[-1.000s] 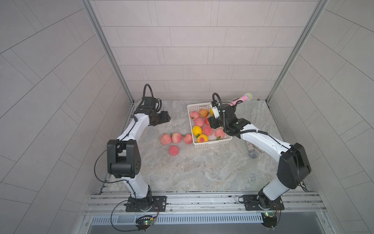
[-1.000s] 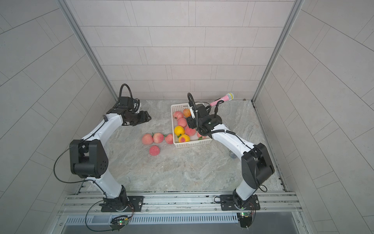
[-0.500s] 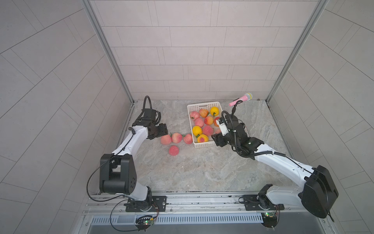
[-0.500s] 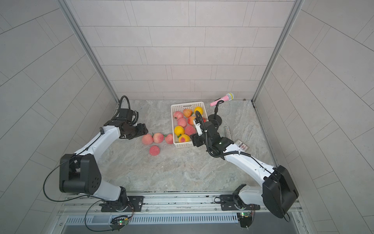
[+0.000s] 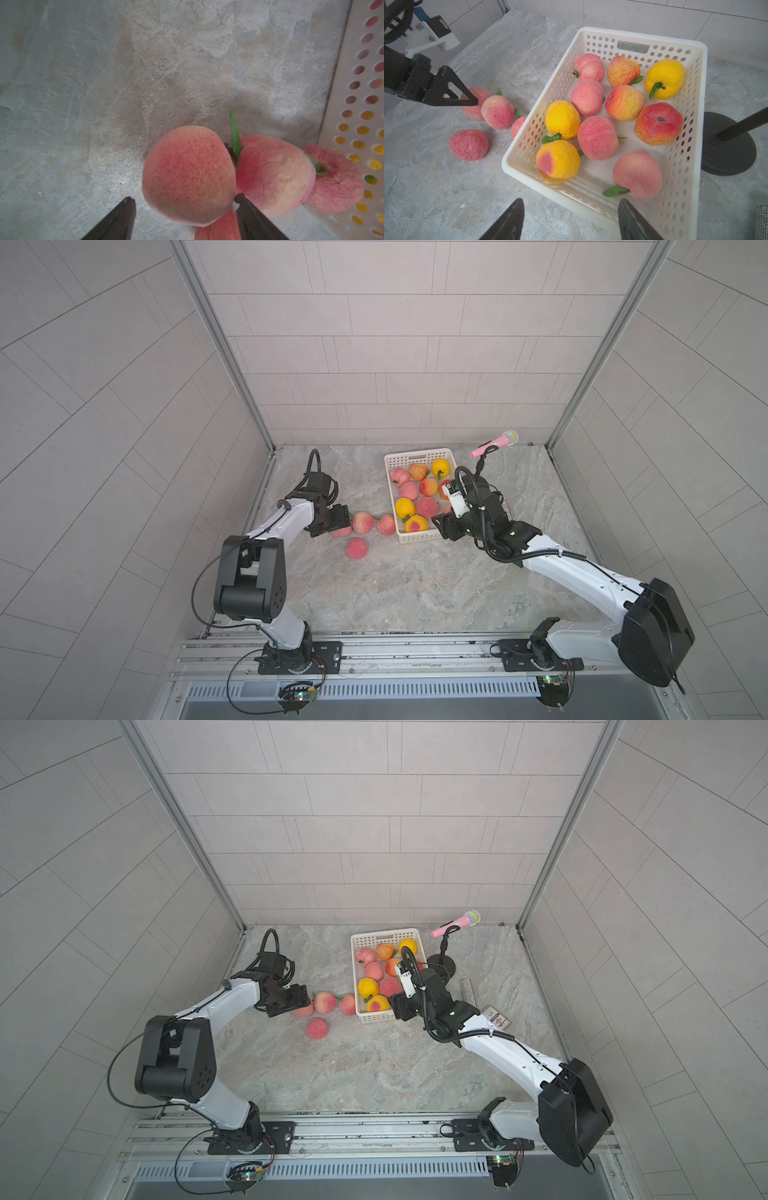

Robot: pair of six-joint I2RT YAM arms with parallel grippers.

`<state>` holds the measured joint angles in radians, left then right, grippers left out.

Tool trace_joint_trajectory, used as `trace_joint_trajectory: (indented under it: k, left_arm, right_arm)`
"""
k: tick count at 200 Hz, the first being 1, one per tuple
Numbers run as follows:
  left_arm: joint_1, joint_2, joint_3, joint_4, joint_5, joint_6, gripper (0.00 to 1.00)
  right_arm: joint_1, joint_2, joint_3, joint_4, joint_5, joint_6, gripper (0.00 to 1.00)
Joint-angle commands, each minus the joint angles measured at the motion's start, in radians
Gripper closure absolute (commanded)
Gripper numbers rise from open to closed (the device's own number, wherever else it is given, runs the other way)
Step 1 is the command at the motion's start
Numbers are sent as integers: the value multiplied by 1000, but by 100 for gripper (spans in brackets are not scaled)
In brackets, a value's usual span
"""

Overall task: Put the peaches into the basket
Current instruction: Pick up the peach from the center of the board.

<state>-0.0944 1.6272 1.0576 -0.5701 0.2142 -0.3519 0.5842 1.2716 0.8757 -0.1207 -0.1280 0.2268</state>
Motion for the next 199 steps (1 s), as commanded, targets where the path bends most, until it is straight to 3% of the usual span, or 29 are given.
trace_joint_trajectory:
  k: [1, 28, 88, 199]
  left_arm:
    - [-10, 25, -11, 16, -22, -13, 17]
    - [-14, 39, -10, 27, -34, -16, 16]
    - [-13, 24, -15, 29, -31, -12, 28]
    - [-28, -141, 67, -64, -29, -2, 29]
  right_arm:
    - [4, -3, -7, 19, -5, 8, 27]
    - [4, -3, -9, 19, -4, 8, 27]
    - [3, 5, -7, 19, -4, 8, 27]
    - [2, -18, 2, 3, 42, 36, 27]
